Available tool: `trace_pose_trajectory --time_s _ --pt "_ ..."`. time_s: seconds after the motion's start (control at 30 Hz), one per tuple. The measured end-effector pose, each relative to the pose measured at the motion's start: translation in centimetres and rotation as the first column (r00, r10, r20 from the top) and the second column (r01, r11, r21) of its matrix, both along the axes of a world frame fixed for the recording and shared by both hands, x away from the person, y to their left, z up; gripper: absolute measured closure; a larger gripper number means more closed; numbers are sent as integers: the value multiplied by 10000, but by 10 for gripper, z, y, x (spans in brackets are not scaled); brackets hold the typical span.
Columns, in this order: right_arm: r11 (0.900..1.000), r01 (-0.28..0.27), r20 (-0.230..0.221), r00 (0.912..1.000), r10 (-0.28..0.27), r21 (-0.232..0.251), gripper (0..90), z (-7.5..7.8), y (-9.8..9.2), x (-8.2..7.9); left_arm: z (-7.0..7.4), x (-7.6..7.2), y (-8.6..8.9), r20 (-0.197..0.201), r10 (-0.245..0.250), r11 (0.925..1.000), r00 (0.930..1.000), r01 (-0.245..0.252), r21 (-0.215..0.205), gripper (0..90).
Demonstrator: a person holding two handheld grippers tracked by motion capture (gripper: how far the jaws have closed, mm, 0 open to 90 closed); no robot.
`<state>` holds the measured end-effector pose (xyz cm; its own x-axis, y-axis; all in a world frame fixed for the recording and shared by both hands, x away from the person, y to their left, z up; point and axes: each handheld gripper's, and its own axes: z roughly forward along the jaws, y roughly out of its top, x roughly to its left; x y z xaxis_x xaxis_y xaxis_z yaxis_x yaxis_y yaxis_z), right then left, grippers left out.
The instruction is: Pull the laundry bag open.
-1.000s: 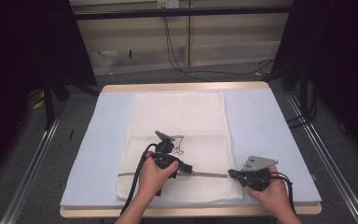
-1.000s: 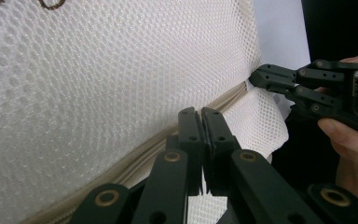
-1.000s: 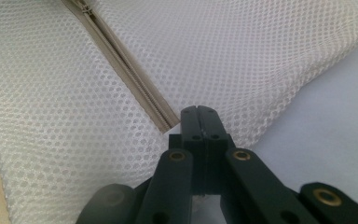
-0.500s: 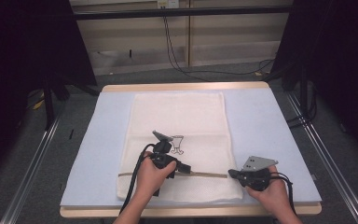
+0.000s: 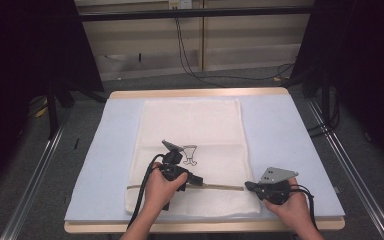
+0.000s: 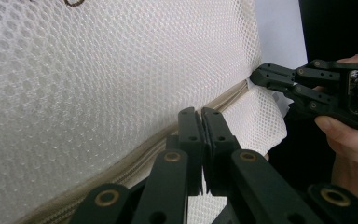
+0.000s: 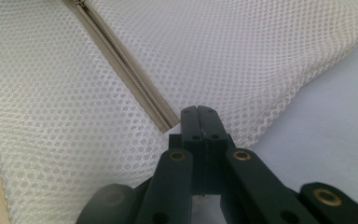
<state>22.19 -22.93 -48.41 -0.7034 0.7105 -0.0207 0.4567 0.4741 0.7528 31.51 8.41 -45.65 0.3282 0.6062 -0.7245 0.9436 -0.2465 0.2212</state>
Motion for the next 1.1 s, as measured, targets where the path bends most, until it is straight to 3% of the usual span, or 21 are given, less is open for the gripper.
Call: trace_pose_trajectory --time_s 1.1 --pt "10000 54 -8 10000 -54 -62 900 0 1 0 2 1 13 11 89 10000 10000 -89 -7 877"
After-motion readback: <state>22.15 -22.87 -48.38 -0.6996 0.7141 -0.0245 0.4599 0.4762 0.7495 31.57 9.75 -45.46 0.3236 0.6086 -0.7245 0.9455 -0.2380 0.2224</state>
